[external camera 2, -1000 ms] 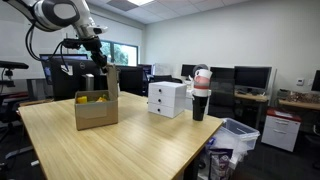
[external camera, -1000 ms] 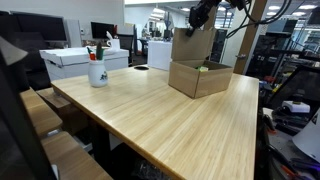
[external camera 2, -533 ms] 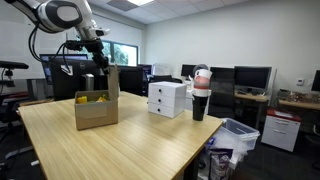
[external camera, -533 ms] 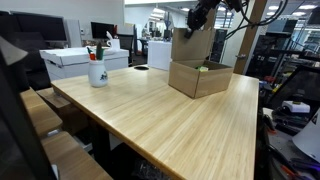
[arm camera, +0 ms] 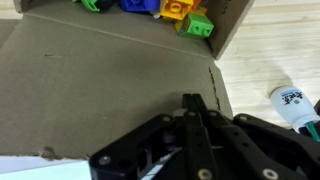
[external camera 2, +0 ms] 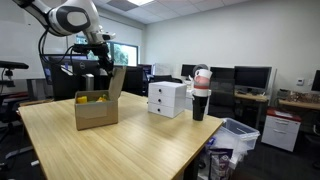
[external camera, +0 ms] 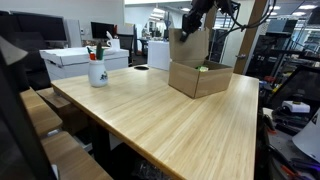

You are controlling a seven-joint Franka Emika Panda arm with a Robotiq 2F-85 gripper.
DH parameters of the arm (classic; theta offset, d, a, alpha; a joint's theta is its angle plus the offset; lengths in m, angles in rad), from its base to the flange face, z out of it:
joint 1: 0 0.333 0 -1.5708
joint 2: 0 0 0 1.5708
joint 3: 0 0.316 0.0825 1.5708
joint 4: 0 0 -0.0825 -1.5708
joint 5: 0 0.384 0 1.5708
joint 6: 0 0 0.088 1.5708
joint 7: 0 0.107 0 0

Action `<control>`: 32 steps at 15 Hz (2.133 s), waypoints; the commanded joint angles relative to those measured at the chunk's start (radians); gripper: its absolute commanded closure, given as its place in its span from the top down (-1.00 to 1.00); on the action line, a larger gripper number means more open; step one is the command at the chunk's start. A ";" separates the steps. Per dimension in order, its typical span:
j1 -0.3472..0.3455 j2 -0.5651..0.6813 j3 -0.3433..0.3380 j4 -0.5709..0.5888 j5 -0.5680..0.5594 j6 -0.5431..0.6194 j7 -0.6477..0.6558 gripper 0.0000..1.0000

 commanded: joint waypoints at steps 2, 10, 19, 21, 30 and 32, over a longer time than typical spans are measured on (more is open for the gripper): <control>0.007 0.068 -0.020 0.056 0.018 -0.005 -0.047 -0.92; 0.011 0.128 -0.033 0.082 0.043 -0.003 -0.067 -0.92; 0.010 0.174 -0.037 0.071 0.077 -0.011 -0.075 -0.92; 0.010 0.185 -0.038 0.064 0.098 -0.012 -0.081 -0.92; 0.006 0.224 -0.047 0.059 0.193 -0.021 -0.153 -0.91; 0.006 0.223 -0.049 0.057 0.200 -0.024 -0.153 -0.92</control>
